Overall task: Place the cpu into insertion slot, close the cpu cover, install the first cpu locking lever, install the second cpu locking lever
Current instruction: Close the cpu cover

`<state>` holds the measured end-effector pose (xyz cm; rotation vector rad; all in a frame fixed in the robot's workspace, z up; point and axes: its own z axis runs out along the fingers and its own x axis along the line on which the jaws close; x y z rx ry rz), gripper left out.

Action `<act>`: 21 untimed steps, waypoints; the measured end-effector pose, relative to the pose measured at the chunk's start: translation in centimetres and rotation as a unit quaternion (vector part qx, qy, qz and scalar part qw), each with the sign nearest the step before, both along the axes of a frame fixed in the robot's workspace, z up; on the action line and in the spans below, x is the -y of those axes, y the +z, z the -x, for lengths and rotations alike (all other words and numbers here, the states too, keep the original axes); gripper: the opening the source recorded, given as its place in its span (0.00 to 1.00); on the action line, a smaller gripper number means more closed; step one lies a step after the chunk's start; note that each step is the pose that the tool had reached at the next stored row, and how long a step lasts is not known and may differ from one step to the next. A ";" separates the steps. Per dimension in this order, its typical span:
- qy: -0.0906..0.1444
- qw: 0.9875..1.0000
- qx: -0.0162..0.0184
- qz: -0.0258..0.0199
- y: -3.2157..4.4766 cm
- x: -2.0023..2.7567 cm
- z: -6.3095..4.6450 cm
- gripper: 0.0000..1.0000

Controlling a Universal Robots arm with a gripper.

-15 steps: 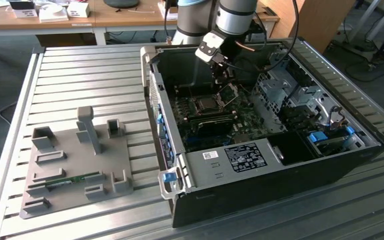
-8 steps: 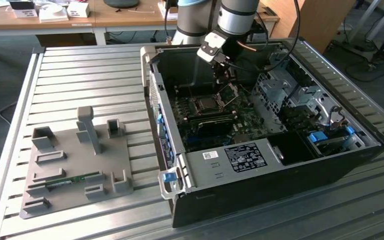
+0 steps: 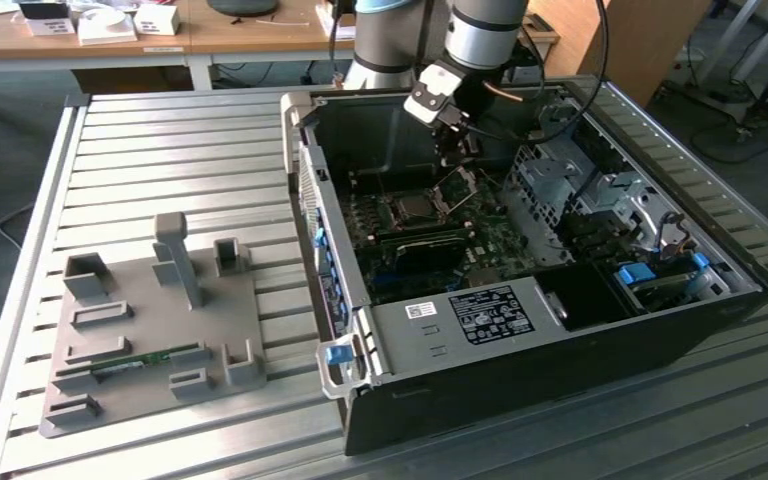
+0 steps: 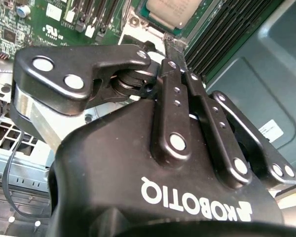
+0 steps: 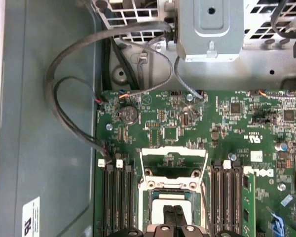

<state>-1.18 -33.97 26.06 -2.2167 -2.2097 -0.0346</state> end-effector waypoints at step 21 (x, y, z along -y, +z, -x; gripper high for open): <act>0.000 1.000 0.000 0.000 -0.01 0.00 -2.8 0.11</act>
